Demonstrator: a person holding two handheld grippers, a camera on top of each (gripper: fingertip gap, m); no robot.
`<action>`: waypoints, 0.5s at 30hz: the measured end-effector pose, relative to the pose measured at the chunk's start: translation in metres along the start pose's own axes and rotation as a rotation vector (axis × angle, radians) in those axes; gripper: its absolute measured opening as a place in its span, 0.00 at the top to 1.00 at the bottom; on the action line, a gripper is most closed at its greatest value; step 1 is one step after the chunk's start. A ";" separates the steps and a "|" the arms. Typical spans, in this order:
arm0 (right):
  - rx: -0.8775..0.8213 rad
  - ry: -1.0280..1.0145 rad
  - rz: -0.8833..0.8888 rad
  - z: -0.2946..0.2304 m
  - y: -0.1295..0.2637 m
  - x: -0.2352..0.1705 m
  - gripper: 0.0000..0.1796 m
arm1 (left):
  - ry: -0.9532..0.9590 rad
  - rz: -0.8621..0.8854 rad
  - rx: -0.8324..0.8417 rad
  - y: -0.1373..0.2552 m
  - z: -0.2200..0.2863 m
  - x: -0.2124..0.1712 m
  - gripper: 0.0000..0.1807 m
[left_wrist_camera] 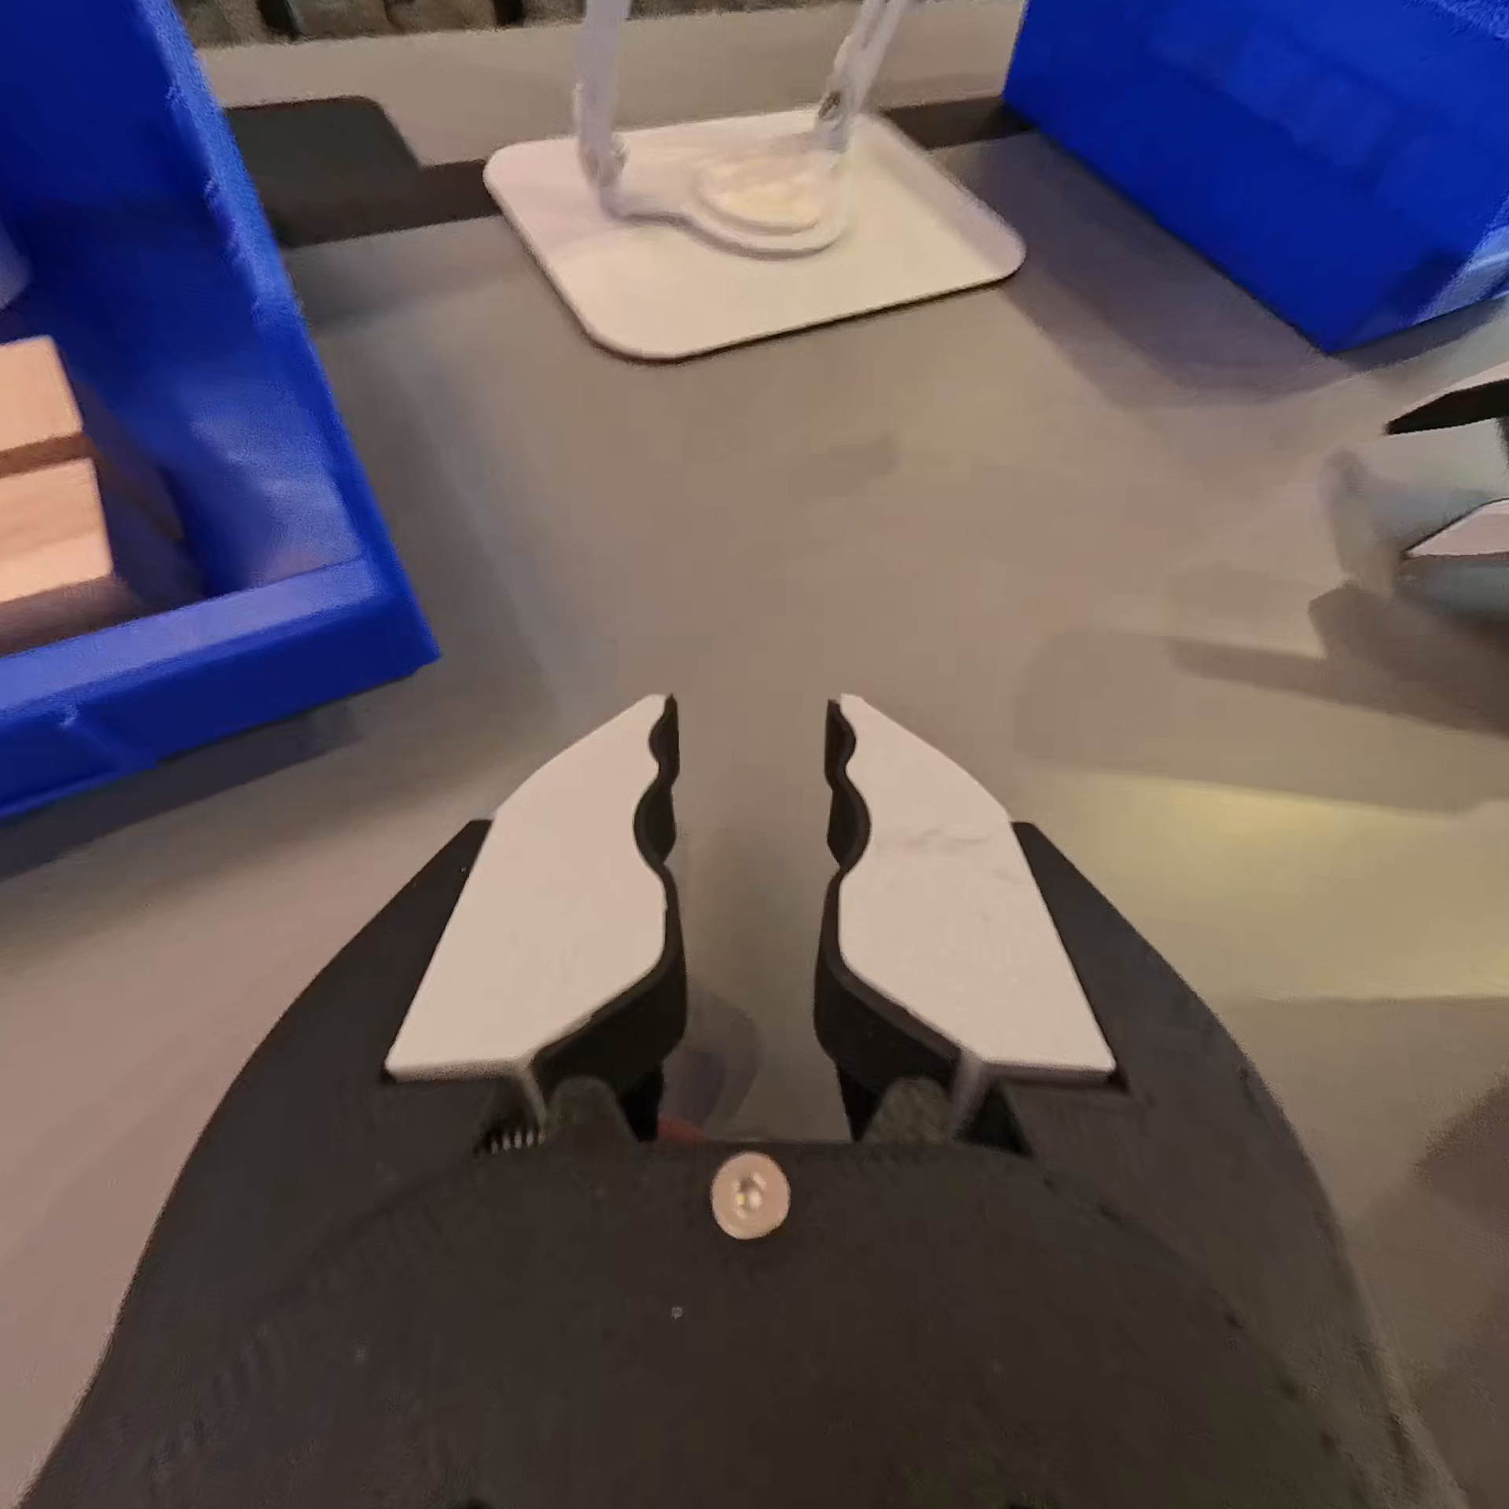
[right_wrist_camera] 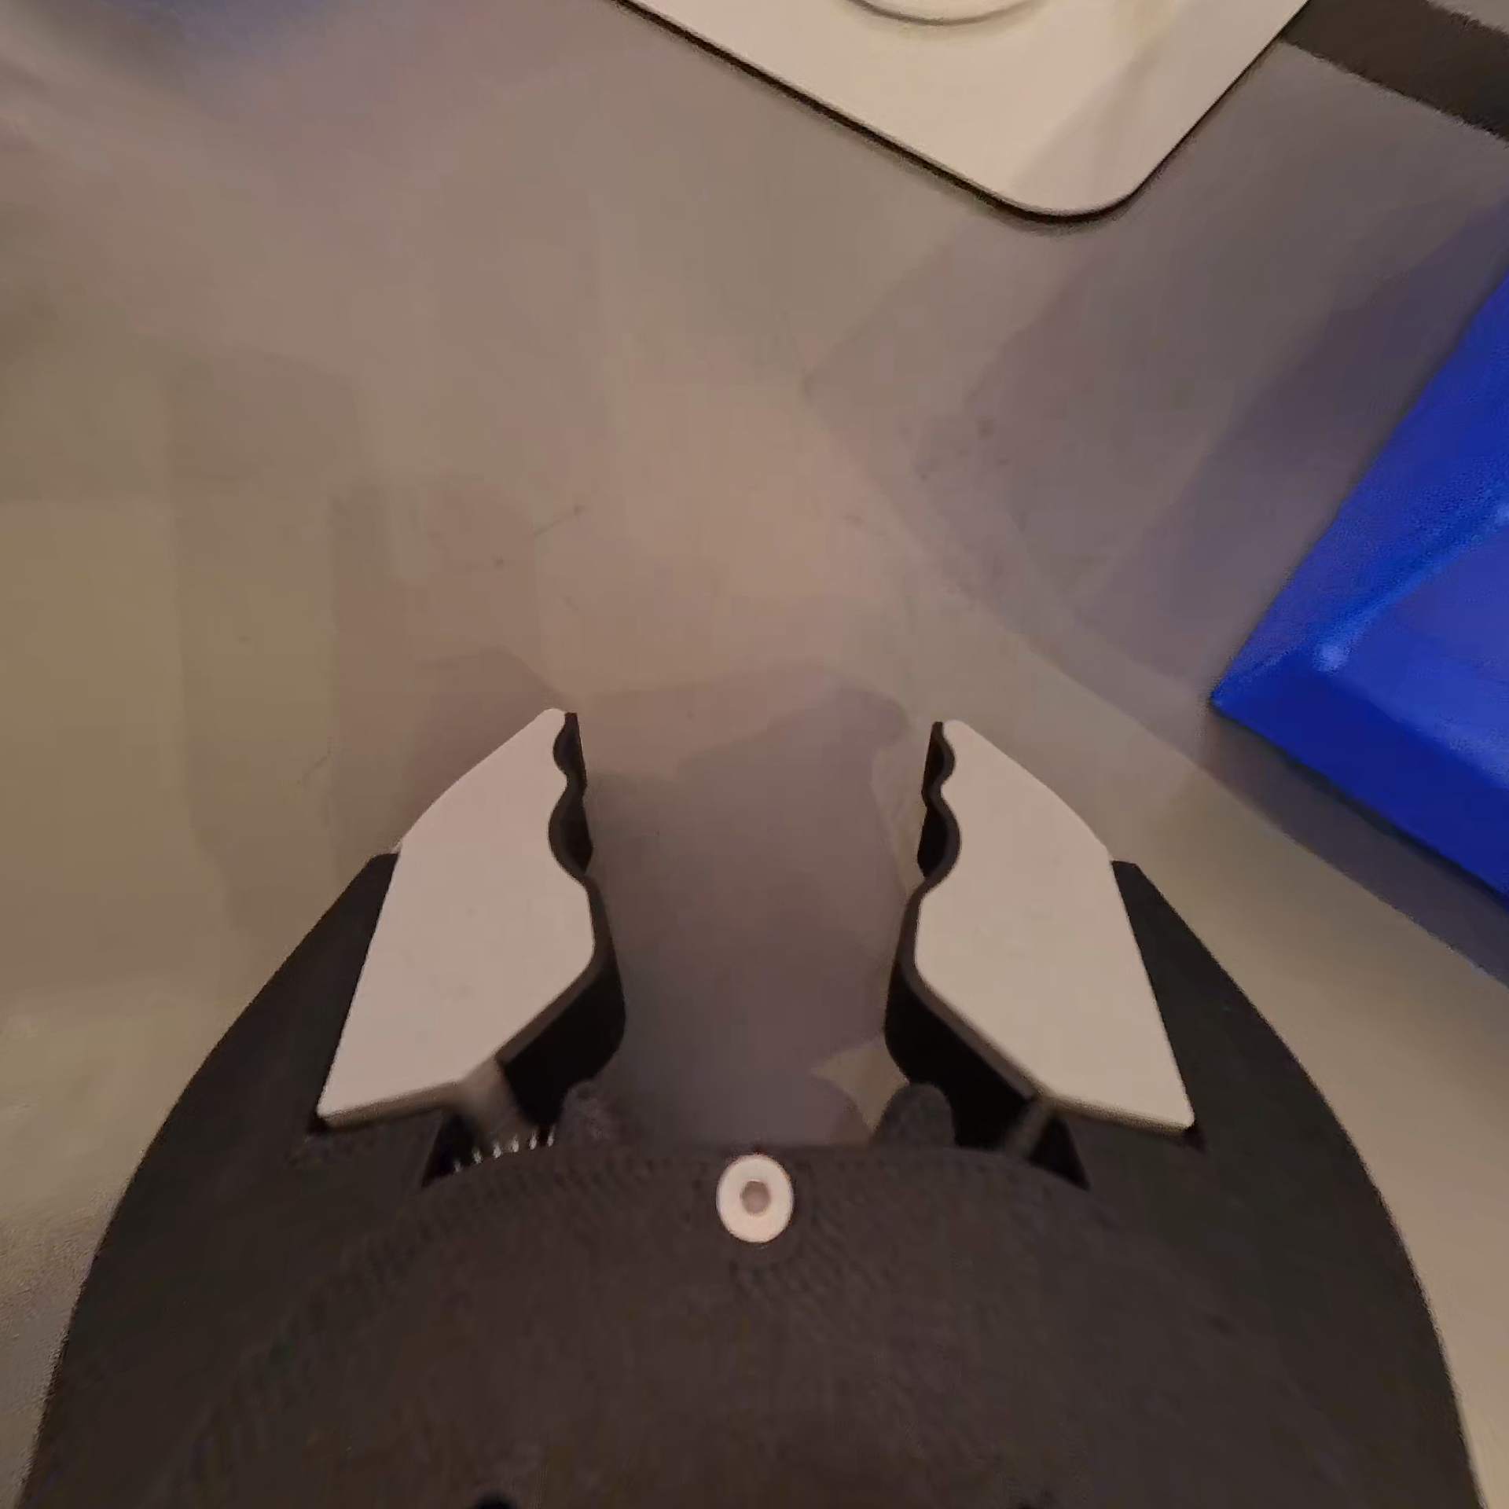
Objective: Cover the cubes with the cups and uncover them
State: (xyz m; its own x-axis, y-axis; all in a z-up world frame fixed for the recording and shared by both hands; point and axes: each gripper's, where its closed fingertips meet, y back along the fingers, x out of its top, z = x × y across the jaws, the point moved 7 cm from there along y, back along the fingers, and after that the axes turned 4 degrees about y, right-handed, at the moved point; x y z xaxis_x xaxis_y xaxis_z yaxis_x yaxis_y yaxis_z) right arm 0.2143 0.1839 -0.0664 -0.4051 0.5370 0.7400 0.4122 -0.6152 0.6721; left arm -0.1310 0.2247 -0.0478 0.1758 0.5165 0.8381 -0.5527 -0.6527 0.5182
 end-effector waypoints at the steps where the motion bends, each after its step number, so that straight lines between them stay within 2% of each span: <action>1: -0.008 -0.006 -0.040 -0.001 -0.004 -0.001 0.53 | 0.004 -0.046 0.018 -0.002 -0.004 -0.003 0.81; 2: -0.021 0.000 -0.073 -0.001 -0.007 -0.001 0.50 | 0.005 -0.096 0.017 -0.005 -0.006 -0.006 0.78; 8: -0.095 -0.056 -0.094 -0.008 -0.013 0.003 0.45 | -0.011 -0.249 0.026 -0.019 -0.006 -0.013 0.65; 12: -0.153 -0.114 -0.102 -0.008 -0.018 0.006 0.42 | -0.089 -0.284 0.059 -0.027 0.001 -0.013 0.55; 15: -0.174 -0.136 -0.104 -0.008 -0.019 0.007 0.41 | -0.098 -0.287 0.063 -0.029 0.004 -0.013 0.53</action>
State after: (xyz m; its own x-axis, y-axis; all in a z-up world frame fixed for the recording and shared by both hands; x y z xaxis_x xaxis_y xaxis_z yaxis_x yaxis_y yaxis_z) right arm 0.1967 0.1951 -0.0743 -0.3195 0.6679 0.6722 0.2222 -0.6368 0.7384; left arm -0.1142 0.2350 -0.0733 0.3968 0.6311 0.6665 -0.4178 -0.5224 0.7433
